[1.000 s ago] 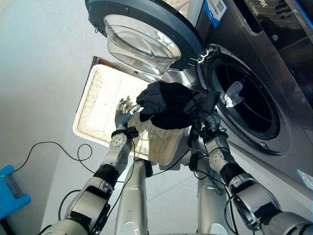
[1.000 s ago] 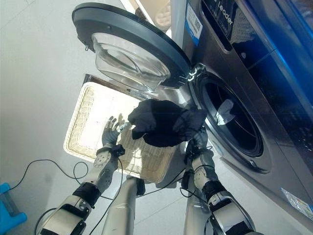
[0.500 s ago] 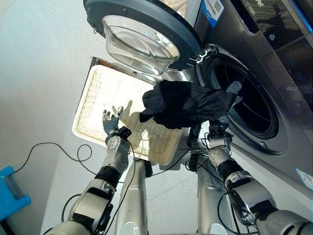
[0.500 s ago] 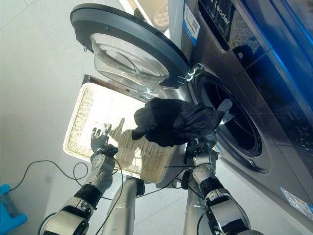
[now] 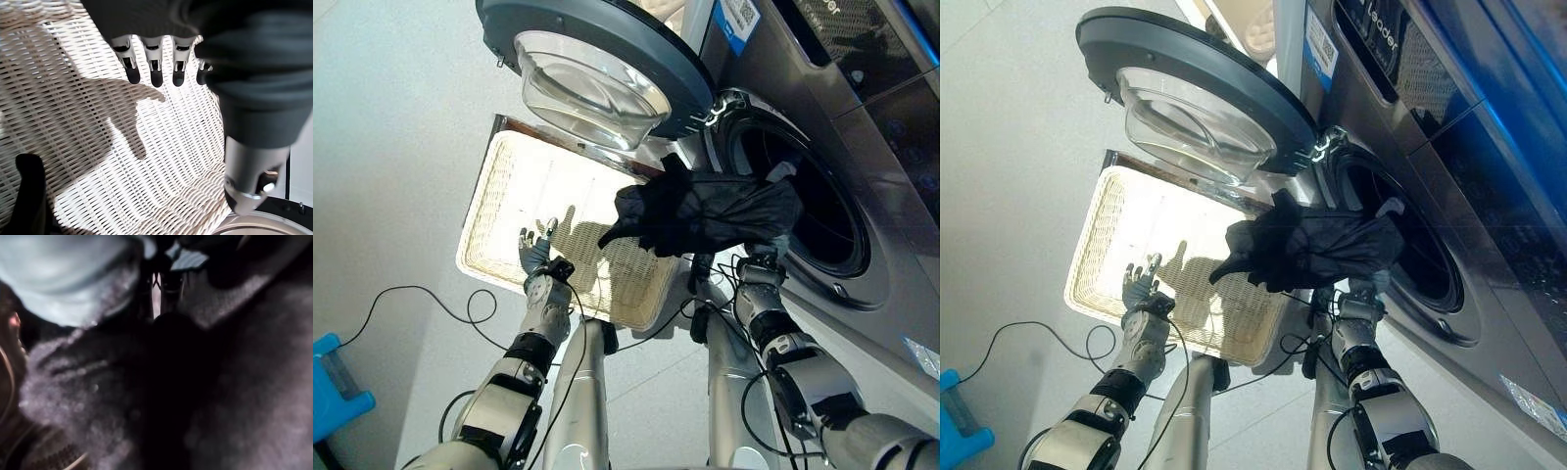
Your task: Put the clothes into the washing machine.
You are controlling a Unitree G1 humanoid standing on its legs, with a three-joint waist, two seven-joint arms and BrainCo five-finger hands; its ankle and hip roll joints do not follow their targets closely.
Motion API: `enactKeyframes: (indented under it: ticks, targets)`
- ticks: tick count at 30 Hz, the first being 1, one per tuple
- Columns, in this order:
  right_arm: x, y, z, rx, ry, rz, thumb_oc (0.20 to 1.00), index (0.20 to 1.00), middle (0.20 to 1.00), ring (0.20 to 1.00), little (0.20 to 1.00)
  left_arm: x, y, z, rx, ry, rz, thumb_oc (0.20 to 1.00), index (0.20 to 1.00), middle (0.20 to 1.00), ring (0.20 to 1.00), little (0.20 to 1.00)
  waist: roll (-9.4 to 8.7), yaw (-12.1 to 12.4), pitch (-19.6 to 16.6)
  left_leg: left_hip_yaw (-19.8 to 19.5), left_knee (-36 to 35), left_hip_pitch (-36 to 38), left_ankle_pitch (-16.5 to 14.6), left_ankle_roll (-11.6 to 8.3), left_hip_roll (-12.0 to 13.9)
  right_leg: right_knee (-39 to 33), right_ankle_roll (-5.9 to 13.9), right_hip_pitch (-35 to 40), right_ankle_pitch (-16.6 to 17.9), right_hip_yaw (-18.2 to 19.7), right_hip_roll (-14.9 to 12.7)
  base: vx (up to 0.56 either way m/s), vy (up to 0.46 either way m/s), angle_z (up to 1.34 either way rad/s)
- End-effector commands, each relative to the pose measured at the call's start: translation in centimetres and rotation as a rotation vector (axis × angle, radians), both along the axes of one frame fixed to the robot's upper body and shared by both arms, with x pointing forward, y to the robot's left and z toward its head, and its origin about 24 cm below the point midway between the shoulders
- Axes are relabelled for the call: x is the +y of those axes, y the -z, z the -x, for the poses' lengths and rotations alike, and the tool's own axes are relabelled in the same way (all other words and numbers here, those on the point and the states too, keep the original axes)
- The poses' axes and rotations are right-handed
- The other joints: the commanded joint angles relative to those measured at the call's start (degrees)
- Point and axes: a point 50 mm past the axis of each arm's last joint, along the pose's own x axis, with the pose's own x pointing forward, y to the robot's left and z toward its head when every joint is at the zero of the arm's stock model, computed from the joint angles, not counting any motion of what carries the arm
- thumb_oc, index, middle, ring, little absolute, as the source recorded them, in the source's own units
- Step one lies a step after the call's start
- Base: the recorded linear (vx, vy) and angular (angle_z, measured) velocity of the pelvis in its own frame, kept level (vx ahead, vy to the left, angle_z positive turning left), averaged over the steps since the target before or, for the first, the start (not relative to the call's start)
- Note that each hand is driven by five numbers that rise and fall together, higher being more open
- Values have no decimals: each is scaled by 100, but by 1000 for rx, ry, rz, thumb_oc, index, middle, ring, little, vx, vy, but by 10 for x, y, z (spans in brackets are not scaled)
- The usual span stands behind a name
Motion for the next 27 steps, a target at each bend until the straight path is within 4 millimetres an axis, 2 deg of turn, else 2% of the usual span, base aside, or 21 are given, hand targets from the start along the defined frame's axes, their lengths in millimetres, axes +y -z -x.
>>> enactKeyframes:
  ticks: [1, 2, 3, 4, 5, 6, 7, 8, 9, 11, 14, 21, 27]
  targets:
    - [-7, -16, 4, -114, -7, 80, 200, 200, 200, 200, 200, -4, -15, -2, -68, 37, -149, 1000, 1000, 1000, 1000, 1000, 147, 1, -152, 287, -194, -24, -131, -78, -396, 530, 615, 113, -621, -211, 145, 0, 0, 0]
    - [-4, -17, 4, -109, -23, 128, 200, 200, 200, 200, 200, -7, -19, -2, -79, 62, -230, 1000, 1000, 1000, 1000, 1000, 140, 3, -152, 286, -215, -15, -124, -81, -395, 511, 619, 128, -618, -227, 140, 0, 0, 0]
    - [-4, -17, 4, -109, -23, 128, 200, 200, 200, 200, 200, -7, -19, -2, -79, 62, -230, 1000, 1000, 1000, 1000, 1000, 140, 3, -152, 286, -215, -15, -124, -81, -395, 511, 619, 128, -618, -227, 140, 0, 0, 0]
    - [-2, -21, 4, -109, -51, 209, 200, 200, 200, 200, 200, -11, -27, -4, -104, 100, -390, 1000, 1000, 1000, 1000, 1000, 137, 5, -152, 295, -241, -32, -95, -85, -385, 482, 614, 114, -592, -239, 145, 0, 0, 0]
    - [-1, -23, 3, -113, -54, 218, 200, 200, 200, 200, 200, -12, -30, -4, -110, 98, -402, 1000, 1000, 1000, 1000, 1000, 137, 7, -152, 298, -255, -72, -53, -79, -383, 459, 602, 78, -549, -241, 149, 0, 0, 0]
    - [2, -24, 4, -111, -85, 286, 200, 200, 200, 200, 200, -16, -36, -5, -127, 132, -542, 1000, 1000, 1000, 1000, 1000, 137, 13, -152, 301, -267, -24, -73, -90, -375, 462, 614, 127, -580, -246, 148, 0, 0, 0]
    - [2, -25, 3, -111, -91, 302, 200, 200, 200, 200, 200, -17, -38, -6, -132, 139, -577, 1000, 1000, 1000, 1000, 1000, 135, 15, -152, 301, -266, -26, -69, -89, -373, 464, 613, 126, -579, -247, 148, 0, 0, 0]
    - [4, -27, 3, -119, -130, 357, 200, 200, 200, 200, 200, -18, -45, -8, -152, 162, -697, 1000, 1000, 1000, 1000, 1000, 129, 16, -152, 313, -262, -35, -54, -93, -360, 467, 611, 119, -571, -249, 152, 0, 0, 0]
    - [4, -27, 3, -121, -138, 363, 200, 200, 200, 200, 200, -18, -46, -8, -156, 160, -707, 1000, 1000, 1000, 1000, 1000, 127, 18, -152, 314, -261, -30, -55, -94, -360, 469, 612, 123, -574, -250, 151, 0, 0, 0]
    - [7, -27, 3, -144, -187, 379, 200, 200, 200, 200, 200, -21, -54, -11, -175, 193, -877, 1000, 1000, 1000, 1000, 1000, 116, 14, -152, 333, -249, -34, -40, -109, -342, 473, 618, 128, -575, -258, 147, -1, 5, -2]
    - [8, -24, 3, -168, -208, 314, 200, 200, 200, 200, 200, -22, -58, -13, -184, 204, -996, 1000, 1000, 1000, 1000, 1000, 106, 4, -152, 352, -254, -22, -26, -125, -326, 470, 628, 142, -582, -257, 153, 1, 16, -4]
    - [4, -15, 2, -206, -179, 86, 200, 200, 200, 200, 200, -21, -57, -18, -164, 226, -991, 1000, 1000, 1000, 1000, 1000, 133, -15, -152, 367, -271, -4, -32, -137, -306, 465, 655, 145, -590, -238, 143, -1, 10, -3]
    - [0, -21, -4, -229, -138, -73, 200, 200, 200, 200, 200, -25, -57, -19, -170, 255, -1038, 1000, 1000, 1000, 1000, 1000, 176, 22, -152, 359, -277, -18, -46, -139, -322, 447, 656, 132, -560, -274, 110, 0, 0, 0]
